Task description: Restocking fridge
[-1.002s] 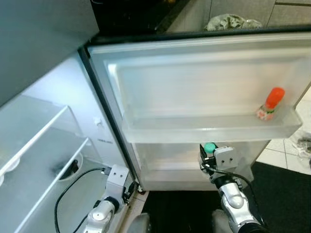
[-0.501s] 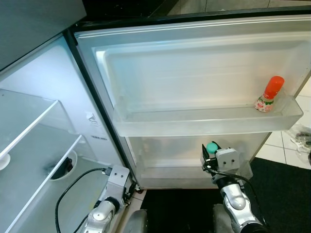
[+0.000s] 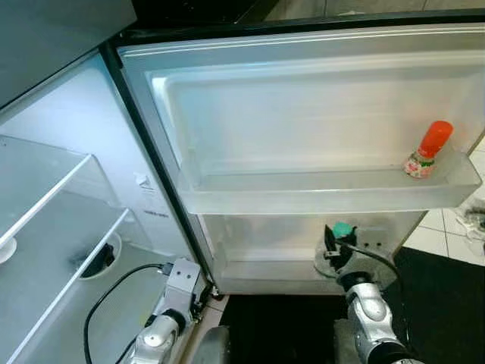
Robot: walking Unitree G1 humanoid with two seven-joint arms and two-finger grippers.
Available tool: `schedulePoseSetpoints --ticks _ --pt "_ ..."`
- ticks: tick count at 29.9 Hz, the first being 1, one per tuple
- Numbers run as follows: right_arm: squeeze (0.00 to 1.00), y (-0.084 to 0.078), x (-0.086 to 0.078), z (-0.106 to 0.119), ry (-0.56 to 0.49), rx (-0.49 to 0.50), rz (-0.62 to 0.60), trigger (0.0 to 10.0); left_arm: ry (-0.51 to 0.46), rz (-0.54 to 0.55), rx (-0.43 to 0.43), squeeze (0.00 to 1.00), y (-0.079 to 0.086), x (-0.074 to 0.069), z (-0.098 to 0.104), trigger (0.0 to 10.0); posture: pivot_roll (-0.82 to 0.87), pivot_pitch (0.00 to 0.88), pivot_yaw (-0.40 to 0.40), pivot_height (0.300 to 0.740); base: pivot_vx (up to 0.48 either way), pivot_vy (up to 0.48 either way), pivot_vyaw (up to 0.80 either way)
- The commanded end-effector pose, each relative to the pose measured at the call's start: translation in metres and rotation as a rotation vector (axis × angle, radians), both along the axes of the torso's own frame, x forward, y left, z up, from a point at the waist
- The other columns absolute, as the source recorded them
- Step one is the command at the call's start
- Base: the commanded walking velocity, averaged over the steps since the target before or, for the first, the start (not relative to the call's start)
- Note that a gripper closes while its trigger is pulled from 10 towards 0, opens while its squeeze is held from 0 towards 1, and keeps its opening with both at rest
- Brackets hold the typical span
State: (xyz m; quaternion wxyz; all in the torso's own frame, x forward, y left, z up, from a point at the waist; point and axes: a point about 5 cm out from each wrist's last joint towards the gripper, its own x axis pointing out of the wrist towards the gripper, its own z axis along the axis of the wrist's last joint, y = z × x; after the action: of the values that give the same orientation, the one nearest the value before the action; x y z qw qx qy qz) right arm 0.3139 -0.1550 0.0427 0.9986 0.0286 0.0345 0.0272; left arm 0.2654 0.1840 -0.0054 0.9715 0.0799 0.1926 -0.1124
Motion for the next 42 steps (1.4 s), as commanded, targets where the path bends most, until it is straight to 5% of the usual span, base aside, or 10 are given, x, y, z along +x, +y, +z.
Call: schedulePoseSetpoints --ticks 1,4,7,9,10,12,15,16,34,42 --pt "0.06 0.0 -0.007 -0.011 0.05 0.019 -0.008 10.0 0.025 0.017 0.009 0.0 0.007 -0.005 -0.004 10.0 0.05 0.196 0.05 0.581 0.0 0.0 0.0" --pt "0.07 0.0 -0.008 -0.012 0.055 0.027 -0.007 10.0 0.026 0.015 0.011 0.0 0.007 -0.005 -0.004 10.0 0.05 0.196 0.05 0.581 0.0 0.0 0.0" --pt "0.66 -0.002 -0.008 -0.013 0.064 0.063 -0.007 10.0 0.023 0.011 0.01 0.0 0.005 -0.004 -0.003 10.0 0.05 0.196 0.05 0.581 0.0 0.0 0.0" --pt "0.66 -0.003 -0.008 -0.013 0.066 0.065 -0.008 10.0 0.022 0.011 0.009 0.0 0.005 -0.003 -0.003 10.0 0.05 0.196 0.05 0.581 0.0 0.0 0.0" --pt "0.93 -0.003 -0.007 -0.013 0.07 0.068 -0.008 10.0 0.021 0.01 0.009 0.0 0.004 -0.003 -0.003 10.0 0.04 0.192 0.053 0.581 0.0 0.0 0.0" --pt "0.87 -0.004 -0.007 -0.012 0.068 0.058 -0.015 10.0 0.021 0.01 0.009 0.0 0.004 -0.002 -0.002 10.0 0.04 0.191 0.053 0.581 0.0 0.0 0.0" --pt "0.54 -0.007 -0.007 -0.012 0.065 0.014 -0.021 10.0 0.019 0.01 0.007 0.0 0.004 -0.002 -0.002 10.0 0.04 0.189 0.052 0.581 0.0 0.0 0.0" --pt "0.0 -0.007 -0.006 -0.012 0.073 0.018 -0.017 10.0 0.019 0.011 0.006 0.0 0.003 -0.002 -0.002 10.0 0.04 0.185 0.051 0.581 0.0 0.0 0.0" --pt "0.0 0.001 -0.008 0.003 0.027 0.041 0.197 10.0 0.024 0.034 -0.019 0.0 -0.007 0.0 -0.005 10.0 -0.03 0.129 0.024 0.581 0.0 0.0 0.0" --pt "0.0 -0.014 -0.026 -0.009 0.226 -0.062 0.214 10.0 0.042 0.039 -0.029 0.0 -0.013 -0.005 -0.011 10.0 -0.07 0.084 0.013 0.581 0.0 0.0 0.0"
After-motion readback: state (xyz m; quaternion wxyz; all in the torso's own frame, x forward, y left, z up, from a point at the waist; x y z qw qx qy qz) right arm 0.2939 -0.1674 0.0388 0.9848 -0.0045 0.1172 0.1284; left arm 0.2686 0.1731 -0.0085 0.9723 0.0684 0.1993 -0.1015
